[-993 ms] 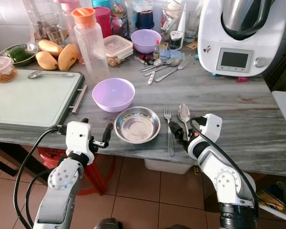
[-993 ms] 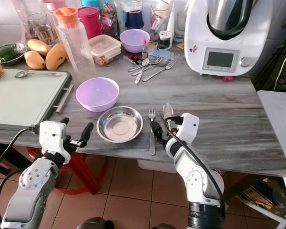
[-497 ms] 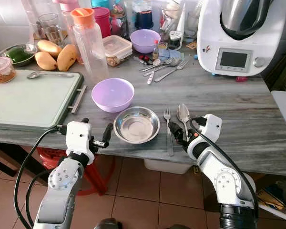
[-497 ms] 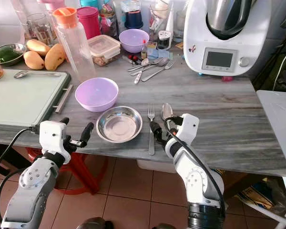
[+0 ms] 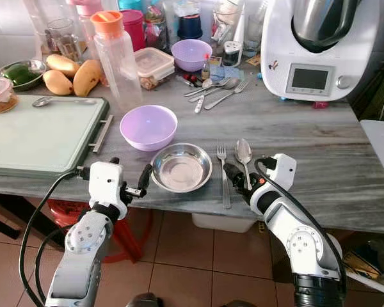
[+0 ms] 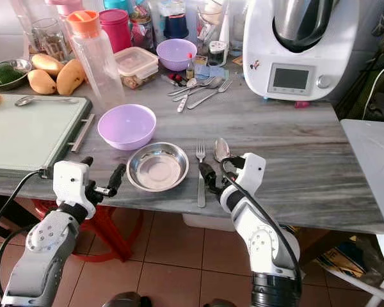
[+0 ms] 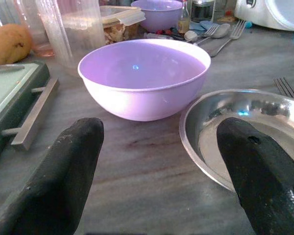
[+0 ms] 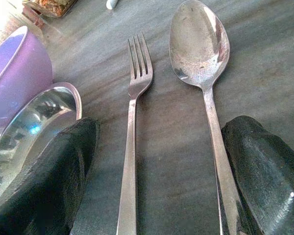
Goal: Setting the table
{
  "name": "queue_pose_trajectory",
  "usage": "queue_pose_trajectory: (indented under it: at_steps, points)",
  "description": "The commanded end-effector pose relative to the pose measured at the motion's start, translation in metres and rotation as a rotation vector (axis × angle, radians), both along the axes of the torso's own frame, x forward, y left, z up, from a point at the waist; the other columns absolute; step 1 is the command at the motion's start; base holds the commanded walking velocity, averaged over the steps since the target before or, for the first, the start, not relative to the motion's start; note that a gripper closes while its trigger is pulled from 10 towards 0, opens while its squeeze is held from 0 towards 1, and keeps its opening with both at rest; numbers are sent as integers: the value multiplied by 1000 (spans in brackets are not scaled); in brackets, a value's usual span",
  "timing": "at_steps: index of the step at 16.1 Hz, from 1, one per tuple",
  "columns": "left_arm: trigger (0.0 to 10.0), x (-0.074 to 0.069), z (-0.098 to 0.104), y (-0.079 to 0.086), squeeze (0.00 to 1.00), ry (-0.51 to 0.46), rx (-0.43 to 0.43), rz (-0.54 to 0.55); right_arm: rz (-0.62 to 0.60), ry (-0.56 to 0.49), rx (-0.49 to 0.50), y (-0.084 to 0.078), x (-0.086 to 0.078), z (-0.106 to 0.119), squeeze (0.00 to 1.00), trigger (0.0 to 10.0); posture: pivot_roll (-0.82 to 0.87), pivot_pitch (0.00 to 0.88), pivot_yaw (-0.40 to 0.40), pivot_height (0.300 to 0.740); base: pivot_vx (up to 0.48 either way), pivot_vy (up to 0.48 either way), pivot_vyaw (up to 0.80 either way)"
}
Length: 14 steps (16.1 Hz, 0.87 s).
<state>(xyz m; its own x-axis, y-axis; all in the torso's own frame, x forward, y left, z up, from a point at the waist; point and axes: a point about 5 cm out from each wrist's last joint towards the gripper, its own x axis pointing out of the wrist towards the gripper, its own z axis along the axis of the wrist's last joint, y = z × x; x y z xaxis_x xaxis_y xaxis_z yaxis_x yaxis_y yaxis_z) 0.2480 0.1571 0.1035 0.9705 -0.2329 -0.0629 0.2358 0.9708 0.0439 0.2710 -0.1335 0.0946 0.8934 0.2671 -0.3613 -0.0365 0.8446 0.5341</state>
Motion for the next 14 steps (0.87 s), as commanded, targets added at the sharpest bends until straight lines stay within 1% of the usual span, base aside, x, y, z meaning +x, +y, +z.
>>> queue_pose_trajectory:
  at_steps: [1,4,9,12,14]
  points:
    - [10000,1,-1,-1,0,3,5,-14,15,121,15,4,-11,-24,1000,10000,11,23,45,740,0,0,0]
    - [10000,1,-1,-2,0,5,6,-15,17,111,24,5,-10,-23,1000,10000,13,22,46,740,0,0,0]
    - [10000,1,-1,-2,0,4,7,-14,41,93,40,12,-7,-22,1000,10000,18,20,43,740,0,0,0]
    - [10000,0,-2,-2,0,6,7,-13,48,92,42,11,-8,-24,1000,10000,15,19,43,740,0,0,0]
    - [10000,1,-1,-2,0,4,6,-15,44,85,26,10,-7,-23,1000,10000,14,17,43,740,0,0,0]
